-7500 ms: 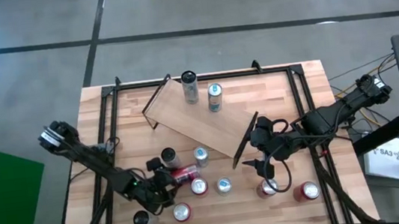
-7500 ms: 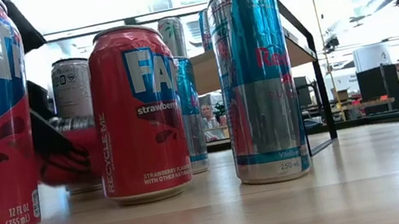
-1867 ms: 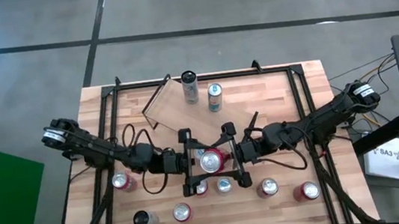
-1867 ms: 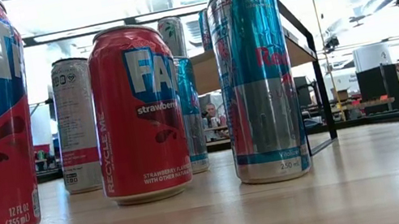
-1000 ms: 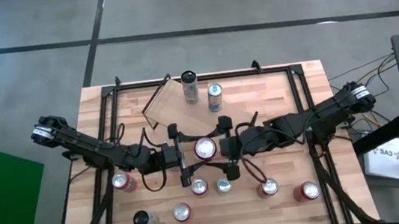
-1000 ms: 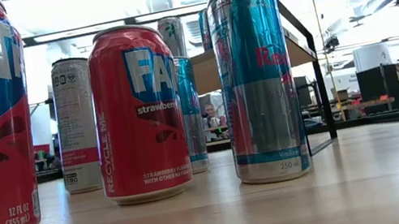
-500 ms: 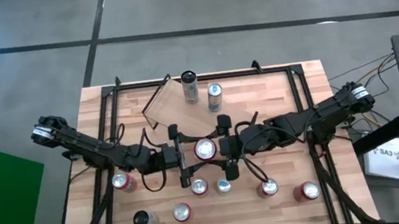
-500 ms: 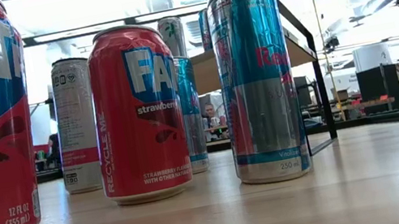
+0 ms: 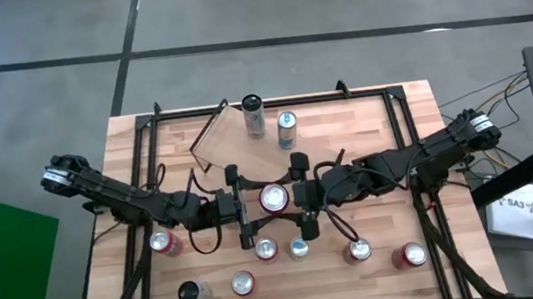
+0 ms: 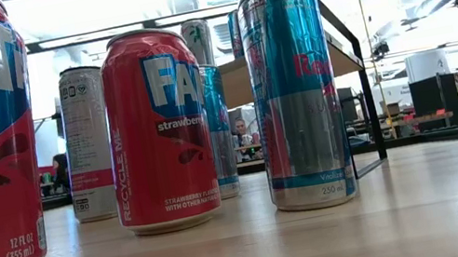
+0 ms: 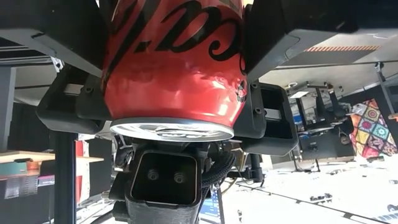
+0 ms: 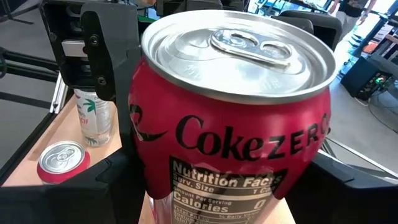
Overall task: Place canned beverage on shelf
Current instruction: Put the red/black soda can on the shelf
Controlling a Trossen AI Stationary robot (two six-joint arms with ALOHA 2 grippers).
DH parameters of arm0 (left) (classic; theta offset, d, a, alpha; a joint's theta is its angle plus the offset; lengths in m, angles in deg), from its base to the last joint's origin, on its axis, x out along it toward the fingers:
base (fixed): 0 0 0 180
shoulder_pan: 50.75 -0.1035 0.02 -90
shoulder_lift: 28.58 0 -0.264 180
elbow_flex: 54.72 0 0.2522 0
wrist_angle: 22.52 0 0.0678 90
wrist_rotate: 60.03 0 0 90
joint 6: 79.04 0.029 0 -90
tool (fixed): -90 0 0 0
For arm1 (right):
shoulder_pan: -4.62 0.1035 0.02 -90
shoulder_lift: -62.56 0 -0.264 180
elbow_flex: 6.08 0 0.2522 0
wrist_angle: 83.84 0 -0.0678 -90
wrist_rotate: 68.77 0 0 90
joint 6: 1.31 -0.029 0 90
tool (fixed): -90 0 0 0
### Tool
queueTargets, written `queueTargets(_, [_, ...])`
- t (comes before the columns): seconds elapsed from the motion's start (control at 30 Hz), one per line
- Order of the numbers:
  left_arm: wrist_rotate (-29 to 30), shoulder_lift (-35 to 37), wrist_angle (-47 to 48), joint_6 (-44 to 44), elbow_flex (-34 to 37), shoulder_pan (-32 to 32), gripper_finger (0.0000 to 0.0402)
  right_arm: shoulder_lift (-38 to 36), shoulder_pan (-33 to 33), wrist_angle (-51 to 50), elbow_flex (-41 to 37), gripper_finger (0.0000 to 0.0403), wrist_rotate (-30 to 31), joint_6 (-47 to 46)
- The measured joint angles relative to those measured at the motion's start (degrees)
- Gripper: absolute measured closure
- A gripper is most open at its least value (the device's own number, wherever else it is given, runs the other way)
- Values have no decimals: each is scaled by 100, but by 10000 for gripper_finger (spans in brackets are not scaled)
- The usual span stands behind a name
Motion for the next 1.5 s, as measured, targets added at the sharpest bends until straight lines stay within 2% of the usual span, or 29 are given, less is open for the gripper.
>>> queueTargets(0.2, [204, 0, 20, -71, -11, 9, 113, 3, -56, 7, -22, 124, -105, -2])
queueTargets(0.57, [91, 0, 49, -47, -11, 4, 110, 4, -57, -18, -28, 124, -28, 50])
queueTargets(0.63, [78, 0, 49, -97, -11, 2, 95, 4, -57, -30, -28, 124, -26, 65])
queueTargets(0.8, [1, 42, -144, -283, -63, -1, 20, 53, -63, -195, -72, 124, 37, 258])
queueTargets(0.87, [0, 46, -70, -202, -62, 2, 11, 68, -70, -227, -79, 124, 39, 204])
queueTargets(1.1, [37, 402, 193, 179, -39, 17, 42, 15, -129, -437, -88, 124, 15, 66])
queueTargets(1.33, [37, 961, 916, 175, -27, 43, 45, -165, -309, -632, -259, 124, 7, -74])
queueTargets(1.5, [38, 1212, 1015, 168, 180, 118, 45, -351, -475, -525, -721, 124, 0, -191])
